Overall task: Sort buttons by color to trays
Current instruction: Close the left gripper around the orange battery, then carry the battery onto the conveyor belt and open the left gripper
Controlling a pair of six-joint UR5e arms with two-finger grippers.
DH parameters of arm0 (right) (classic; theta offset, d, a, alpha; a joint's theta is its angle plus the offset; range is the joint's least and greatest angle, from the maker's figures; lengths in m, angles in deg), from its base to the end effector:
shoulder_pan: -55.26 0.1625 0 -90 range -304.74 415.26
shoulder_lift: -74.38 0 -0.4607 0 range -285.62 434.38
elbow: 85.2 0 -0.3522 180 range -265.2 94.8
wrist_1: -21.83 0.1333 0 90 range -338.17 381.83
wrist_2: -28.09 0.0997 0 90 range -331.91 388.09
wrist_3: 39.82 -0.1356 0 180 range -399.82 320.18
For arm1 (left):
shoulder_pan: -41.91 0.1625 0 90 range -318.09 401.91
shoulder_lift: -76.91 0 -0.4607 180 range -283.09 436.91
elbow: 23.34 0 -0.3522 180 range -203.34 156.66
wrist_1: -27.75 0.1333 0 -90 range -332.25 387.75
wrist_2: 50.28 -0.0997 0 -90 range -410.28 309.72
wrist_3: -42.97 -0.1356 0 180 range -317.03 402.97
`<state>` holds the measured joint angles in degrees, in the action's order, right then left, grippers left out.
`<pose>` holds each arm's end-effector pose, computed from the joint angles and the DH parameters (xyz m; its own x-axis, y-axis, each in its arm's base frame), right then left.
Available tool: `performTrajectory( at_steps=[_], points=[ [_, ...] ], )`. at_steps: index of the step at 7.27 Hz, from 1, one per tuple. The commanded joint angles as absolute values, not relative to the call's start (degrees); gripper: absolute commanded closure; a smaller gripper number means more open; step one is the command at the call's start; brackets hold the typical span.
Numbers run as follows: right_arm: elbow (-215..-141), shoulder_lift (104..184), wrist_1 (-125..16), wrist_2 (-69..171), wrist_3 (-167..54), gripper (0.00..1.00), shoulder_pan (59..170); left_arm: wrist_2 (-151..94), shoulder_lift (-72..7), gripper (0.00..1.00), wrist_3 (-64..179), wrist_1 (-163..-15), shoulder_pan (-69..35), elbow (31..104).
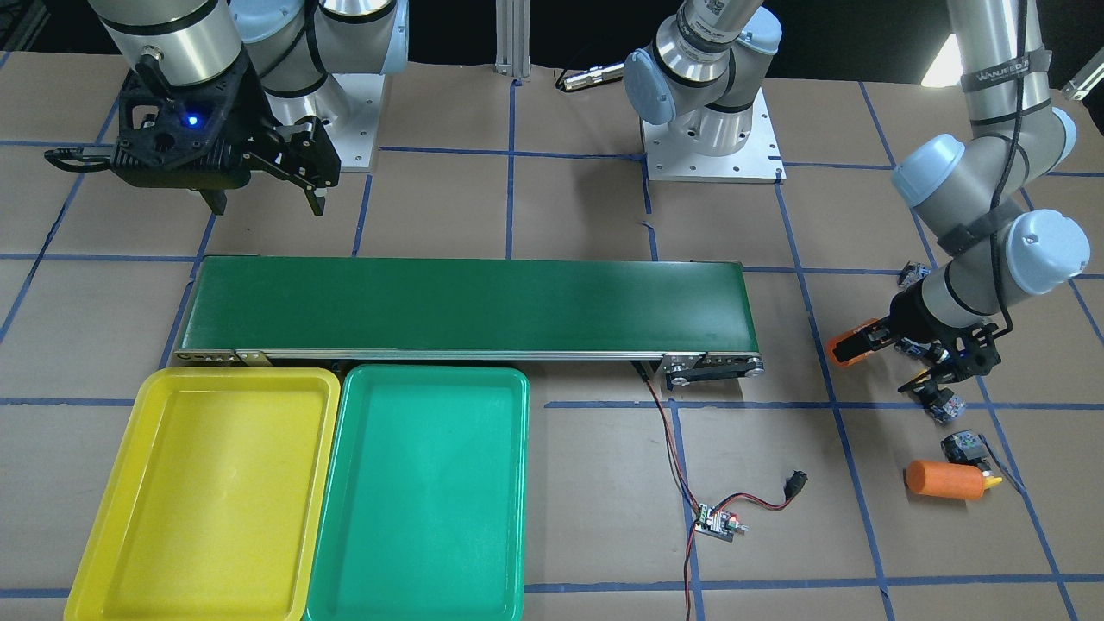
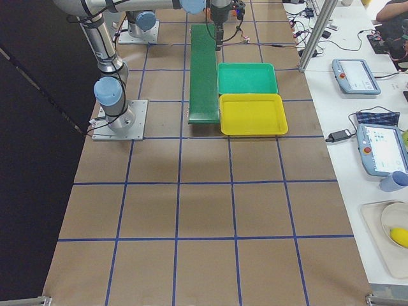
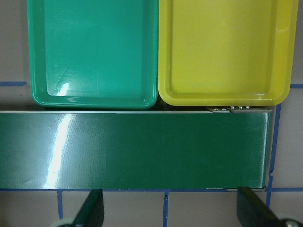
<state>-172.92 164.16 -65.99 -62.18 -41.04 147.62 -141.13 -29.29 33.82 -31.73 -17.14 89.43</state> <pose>0.1512 -0.4473 0.5000 -0.9998 -0.0199 0.0048 -0.0199 0.9998 0.0020 0.1348 -0.4801 0.2346 -0.9286 -0.3709 0.0089 -0.3657 0.9190 0.1474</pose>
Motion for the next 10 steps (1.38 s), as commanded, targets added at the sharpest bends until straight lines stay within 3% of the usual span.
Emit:
performTrajectory(
  at_steps=[1, 5, 9, 10],
  points=[
    [-172.9, 164.0, -66.0, -62.2, -41.0, 0.00, 147.5, -141.4, -23.3, 0.96, 30.5, -34.4, -23.4, 89.8],
    [-173.0, 164.0, -66.0, -62.2, -41.0, 0.00, 147.5, -138.3, -16.4, 0.96, 30.7, -40.5, -39.2, 92.4],
    [-173.0, 164.0, -66.0, -62.2, -41.0, 0.00, 147.5, -138.5, -17.0, 0.92, 31.4, -39.2, -41.3, 96.0],
    [-173.0, 164.0, -66.0, -62.2, -41.0, 0.00, 147.5, -138.4, -17.6, 0.27, 32.9, -38.8, -41.3, 96.0]
  ],
)
